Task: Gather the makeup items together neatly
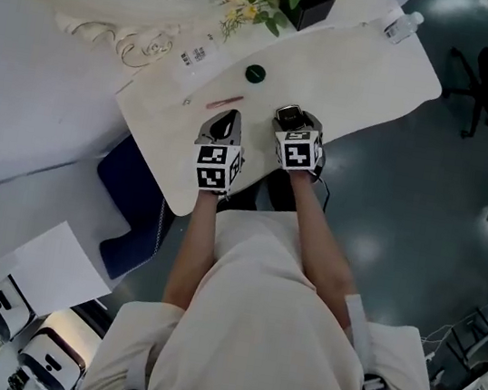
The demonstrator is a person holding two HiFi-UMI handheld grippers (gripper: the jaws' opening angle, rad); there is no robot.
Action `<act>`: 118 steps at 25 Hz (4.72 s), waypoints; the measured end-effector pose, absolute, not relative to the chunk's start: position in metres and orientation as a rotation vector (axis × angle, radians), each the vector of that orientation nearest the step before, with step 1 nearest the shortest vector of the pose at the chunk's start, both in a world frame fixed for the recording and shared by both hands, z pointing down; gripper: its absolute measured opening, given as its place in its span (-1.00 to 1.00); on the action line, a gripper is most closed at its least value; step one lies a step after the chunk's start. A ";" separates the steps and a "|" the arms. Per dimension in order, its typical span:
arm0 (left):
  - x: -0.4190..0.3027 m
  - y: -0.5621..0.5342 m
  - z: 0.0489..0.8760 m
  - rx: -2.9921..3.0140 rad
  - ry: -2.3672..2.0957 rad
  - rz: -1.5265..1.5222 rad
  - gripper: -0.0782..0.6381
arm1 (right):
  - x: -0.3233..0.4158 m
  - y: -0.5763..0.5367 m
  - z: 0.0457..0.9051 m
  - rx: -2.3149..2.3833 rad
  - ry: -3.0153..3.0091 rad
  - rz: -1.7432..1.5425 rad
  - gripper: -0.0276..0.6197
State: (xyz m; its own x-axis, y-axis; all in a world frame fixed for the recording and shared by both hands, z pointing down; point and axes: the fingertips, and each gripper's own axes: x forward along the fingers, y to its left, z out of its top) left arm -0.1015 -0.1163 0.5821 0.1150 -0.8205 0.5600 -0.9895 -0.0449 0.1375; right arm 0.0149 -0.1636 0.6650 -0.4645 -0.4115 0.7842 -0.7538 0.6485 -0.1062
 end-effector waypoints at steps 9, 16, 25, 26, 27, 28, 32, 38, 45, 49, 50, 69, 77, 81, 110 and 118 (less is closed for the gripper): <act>-0.108 -0.111 0.580 1.979 -1.660 0.483 -0.74 | 0.029 -0.163 0.671 1.158 -1.973 0.686 0.04; -0.122 -0.104 0.581 1.975 -1.662 0.442 -0.74 | 0.037 -0.161 0.669 1.281 -1.978 0.672 0.05; -0.135 -0.090 0.584 1.961 -1.667 0.395 -0.74 | 0.038 -0.143 0.671 1.263 -1.985 0.674 0.05; -0.136 -0.088 0.584 1.962 -1.665 0.392 -0.74 | 0.038 -0.140 0.673 1.260 -1.985 0.680 0.05; -0.137 -0.087 0.585 1.964 -1.664 0.388 -0.74 | 0.037 -0.138 0.674 1.259 -1.989 0.686 0.05; -0.138 -0.086 0.584 1.966 -1.664 0.386 -0.74 | 0.036 -0.138 0.674 1.259 -1.996 0.689 0.05; -0.140 -0.082 0.584 1.980 -1.656 0.385 -0.74 | 0.035 -0.138 0.670 1.273 -2.023 0.676 0.06; -0.145 -0.075 0.587 1.976 -1.661 0.378 -0.74 | 0.023 -0.132 0.637 1.267 -2.090 0.547 0.06; -0.157 -0.064 0.596 1.941 -1.670 0.372 -0.74 | -0.073 -0.073 0.625 0.887 -2.298 0.568 0.05; -0.157 -0.055 0.599 1.940 -1.666 0.379 -0.74 | -0.104 -0.039 0.641 0.737 -2.281 0.606 0.05; -0.158 -0.053 0.599 1.941 -1.665 0.382 -0.74 | -0.107 -0.033 0.644 0.721 -2.270 0.612 0.05; -0.160 -0.043 0.597 1.964 -1.653 0.392 -0.74 | -0.109 -0.026 0.661 0.780 -2.212 0.699 -0.25; -0.148 -0.051 0.594 1.992 -1.634 0.398 -0.74 | -0.092 -0.044 0.651 0.891 -2.221 0.693 -0.27; -0.139 -0.056 0.594 2.016 -1.614 0.416 -0.74 | -0.074 -0.061 0.651 1.002 -2.198 0.692 -0.28; -0.137 -0.068 0.602 2.011 -1.591 0.445 -0.74 | -0.037 -0.098 0.663 1.240 -2.088 0.761 -0.13; -0.145 -0.064 0.604 2.040 -1.590 0.477 -0.74 | -0.029 -0.096 0.638 1.230 -2.133 0.684 -0.13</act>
